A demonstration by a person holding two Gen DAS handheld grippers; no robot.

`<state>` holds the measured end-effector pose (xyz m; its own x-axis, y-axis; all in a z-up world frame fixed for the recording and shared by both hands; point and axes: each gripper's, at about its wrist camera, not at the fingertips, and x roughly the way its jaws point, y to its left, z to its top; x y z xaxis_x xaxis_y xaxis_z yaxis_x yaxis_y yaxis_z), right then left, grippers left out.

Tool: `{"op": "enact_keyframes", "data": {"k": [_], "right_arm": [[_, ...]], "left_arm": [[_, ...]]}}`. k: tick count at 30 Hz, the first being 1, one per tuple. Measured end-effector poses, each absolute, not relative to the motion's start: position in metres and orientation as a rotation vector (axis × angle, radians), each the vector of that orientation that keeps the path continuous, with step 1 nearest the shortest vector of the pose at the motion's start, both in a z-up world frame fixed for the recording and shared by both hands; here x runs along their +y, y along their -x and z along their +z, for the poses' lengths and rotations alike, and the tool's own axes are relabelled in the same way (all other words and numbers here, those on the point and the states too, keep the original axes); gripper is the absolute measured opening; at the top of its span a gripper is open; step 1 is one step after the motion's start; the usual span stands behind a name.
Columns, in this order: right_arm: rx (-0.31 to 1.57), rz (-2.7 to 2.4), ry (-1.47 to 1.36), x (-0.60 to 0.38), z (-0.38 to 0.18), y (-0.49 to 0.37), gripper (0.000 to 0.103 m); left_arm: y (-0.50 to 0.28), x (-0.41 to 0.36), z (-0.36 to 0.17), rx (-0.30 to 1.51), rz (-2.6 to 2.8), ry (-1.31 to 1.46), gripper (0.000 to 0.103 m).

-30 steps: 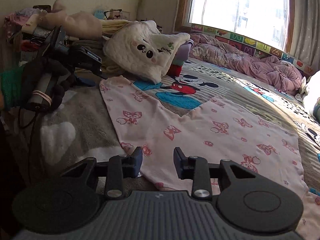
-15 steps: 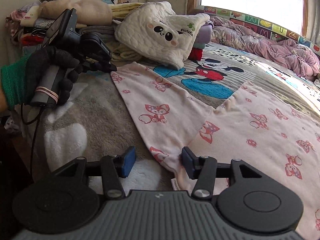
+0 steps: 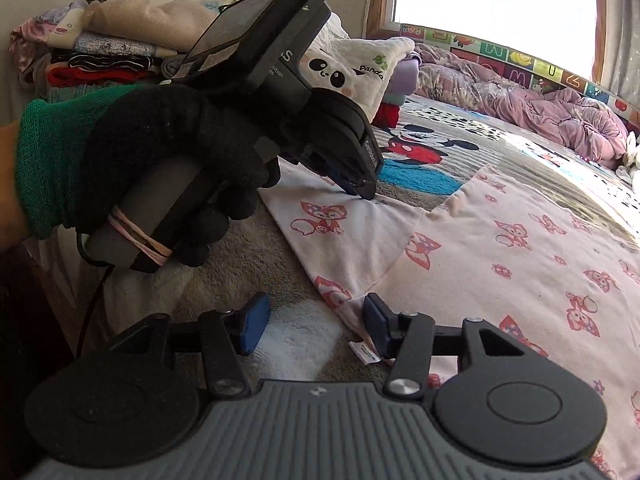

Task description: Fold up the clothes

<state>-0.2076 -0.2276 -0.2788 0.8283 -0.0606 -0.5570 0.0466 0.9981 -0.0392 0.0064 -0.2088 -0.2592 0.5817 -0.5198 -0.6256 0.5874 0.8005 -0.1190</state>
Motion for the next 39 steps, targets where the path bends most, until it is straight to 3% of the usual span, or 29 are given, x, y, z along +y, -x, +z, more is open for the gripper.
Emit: {"op": "enact_keyframes", "data": {"k": [8,11,19,27,39], "right_arm": [[0.593,-0.071,0.017,-0.226,-0.279,0.208,0.054],[0.586,-0.079,0.010,-0.225,-0.281,0.208,0.054],[0.610,-0.066,0.017,-0.224,-0.267,0.225,0.054],[0.545,-0.186,-0.197,-0.304,-0.239,0.320,0.054],[0.332,-0.752,-0.663,-0.466,-0.282,0.465,0.054]], "left_arm": [[-0.037,-0.172,-0.246,0.729,-0.701,0.029,0.009],[-0.029,-0.192,-0.258,0.764,-0.788,-0.061,0.014],[-0.054,-0.152,-0.255,0.650,-0.347,0.055,0.015],[0.007,-0.188,-0.236,0.530,-0.565,-0.023,0.015],[0.194,-0.297,-0.259,0.492,-1.204,-0.352,0.018]]}}
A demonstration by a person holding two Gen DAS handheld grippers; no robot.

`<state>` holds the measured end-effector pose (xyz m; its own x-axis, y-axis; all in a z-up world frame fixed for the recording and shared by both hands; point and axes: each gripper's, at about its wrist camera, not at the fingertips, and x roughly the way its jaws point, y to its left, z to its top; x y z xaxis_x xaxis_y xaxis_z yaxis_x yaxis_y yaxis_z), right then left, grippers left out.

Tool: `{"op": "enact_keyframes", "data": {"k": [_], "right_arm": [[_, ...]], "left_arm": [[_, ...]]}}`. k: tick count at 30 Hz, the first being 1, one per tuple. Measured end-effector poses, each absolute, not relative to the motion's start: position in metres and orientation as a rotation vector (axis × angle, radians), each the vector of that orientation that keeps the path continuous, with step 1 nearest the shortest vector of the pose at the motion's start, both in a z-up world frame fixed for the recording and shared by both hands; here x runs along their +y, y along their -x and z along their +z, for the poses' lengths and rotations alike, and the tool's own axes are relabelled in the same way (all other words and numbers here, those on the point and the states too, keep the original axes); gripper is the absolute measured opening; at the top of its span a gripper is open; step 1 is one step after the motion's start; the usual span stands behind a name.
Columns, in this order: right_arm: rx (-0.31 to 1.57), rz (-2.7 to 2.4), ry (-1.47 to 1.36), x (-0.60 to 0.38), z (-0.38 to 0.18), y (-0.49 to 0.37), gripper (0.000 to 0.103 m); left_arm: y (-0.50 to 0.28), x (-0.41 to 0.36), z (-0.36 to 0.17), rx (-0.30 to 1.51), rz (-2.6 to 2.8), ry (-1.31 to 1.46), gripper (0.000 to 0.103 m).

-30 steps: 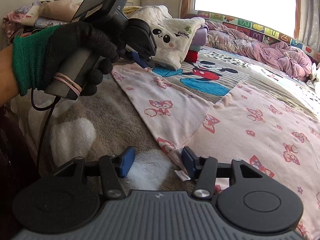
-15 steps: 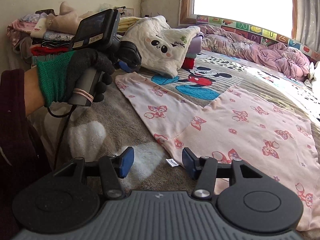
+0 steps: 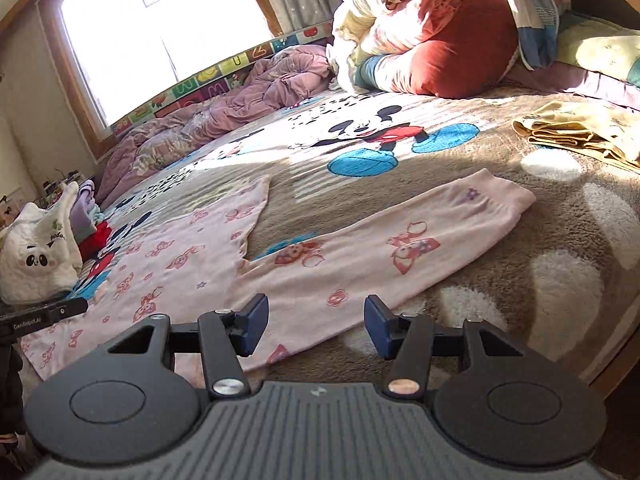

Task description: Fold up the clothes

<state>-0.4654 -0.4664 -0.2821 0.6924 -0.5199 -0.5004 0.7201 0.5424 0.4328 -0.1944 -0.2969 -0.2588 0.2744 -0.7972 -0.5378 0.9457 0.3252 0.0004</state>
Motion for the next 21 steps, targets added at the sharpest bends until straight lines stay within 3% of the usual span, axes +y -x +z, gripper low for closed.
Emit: {"op": "enact_keyframes", "data": {"k": [5,9,12,21], "right_arm": [[0.264,-0.810,-0.824,-0.488,-0.304,0.490,0.053],[0.290,-0.803,-0.779,-0.484,-0.303,0.482,0.062],[0.292,-0.751,-0.809,-0.481,-0.300,0.481,0.062],[0.312,-0.595,-0.752,-0.449,-0.288,0.465,0.061]], "left_arm": [[0.249,-0.312,-0.282,0.493,-1.300,-0.473,0.018],[0.268,-0.310,-0.283,0.419,-1.253,-0.505,0.019],[0.268,-0.308,-0.289,0.465,-1.227,-0.486,0.031],[0.227,-0.252,-0.260,0.478,-1.015,-0.184,0.033]]}}
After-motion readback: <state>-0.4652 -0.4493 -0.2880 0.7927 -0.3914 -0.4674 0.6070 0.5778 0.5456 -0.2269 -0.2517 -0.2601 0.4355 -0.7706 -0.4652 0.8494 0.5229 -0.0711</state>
